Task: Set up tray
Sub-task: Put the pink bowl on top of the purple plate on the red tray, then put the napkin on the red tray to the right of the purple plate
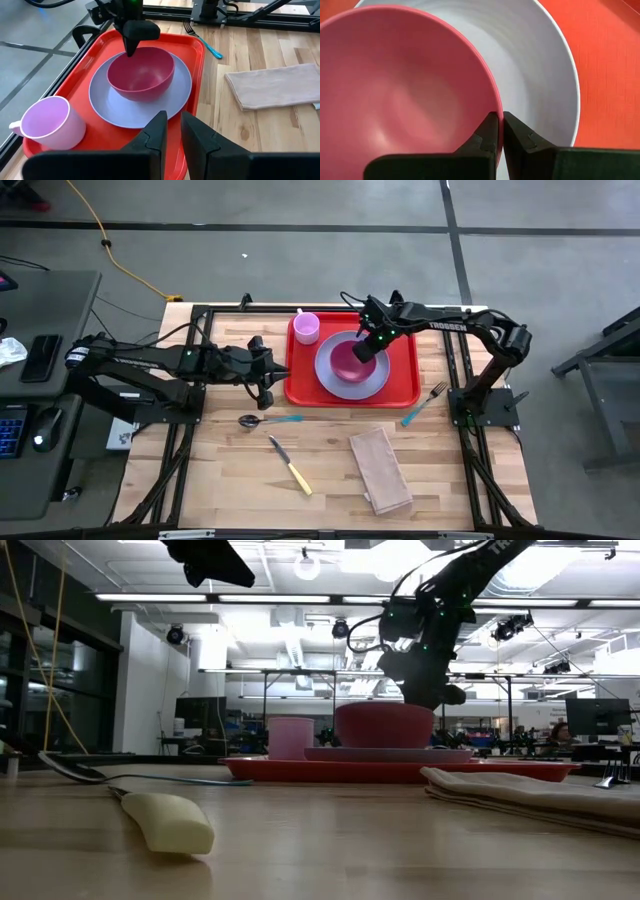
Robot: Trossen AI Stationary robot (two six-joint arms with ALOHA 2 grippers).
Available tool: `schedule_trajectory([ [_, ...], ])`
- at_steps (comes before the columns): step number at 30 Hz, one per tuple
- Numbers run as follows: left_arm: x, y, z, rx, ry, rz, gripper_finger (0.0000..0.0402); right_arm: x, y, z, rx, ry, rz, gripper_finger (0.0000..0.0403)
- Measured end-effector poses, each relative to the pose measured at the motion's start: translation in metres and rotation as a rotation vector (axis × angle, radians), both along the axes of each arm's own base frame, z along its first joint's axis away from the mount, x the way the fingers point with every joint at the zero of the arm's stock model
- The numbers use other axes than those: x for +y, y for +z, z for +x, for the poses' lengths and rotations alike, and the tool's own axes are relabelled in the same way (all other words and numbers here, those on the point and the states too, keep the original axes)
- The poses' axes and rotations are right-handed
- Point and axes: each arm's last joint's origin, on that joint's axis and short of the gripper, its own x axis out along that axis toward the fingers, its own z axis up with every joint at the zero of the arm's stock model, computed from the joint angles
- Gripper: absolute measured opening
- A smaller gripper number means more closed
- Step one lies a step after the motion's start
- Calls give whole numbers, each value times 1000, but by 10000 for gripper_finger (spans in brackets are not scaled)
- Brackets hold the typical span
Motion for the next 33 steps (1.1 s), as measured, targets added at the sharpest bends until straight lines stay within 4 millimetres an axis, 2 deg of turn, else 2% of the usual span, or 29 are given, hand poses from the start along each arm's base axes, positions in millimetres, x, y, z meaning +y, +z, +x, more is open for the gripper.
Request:
schedule_trajectory([
  [5,0,0,0,0,0,0,85,0,3,-2,3,-5,-10,11],
  [15,0,0,0,2,0,0,85,-1,16,-8,-36,-38,-35,71],
  [22,0,-1,0,10,0,1,85,-1,22,-11,-44,-40,-53,79],
  [28,0,-1,0,13,-10,-5,85,-2,44,-25,-104,-58,-98,71],
  [33,-3,-3,-1,30,-68,-75,85,9,74,-44,-169,-61,-130,66],
])
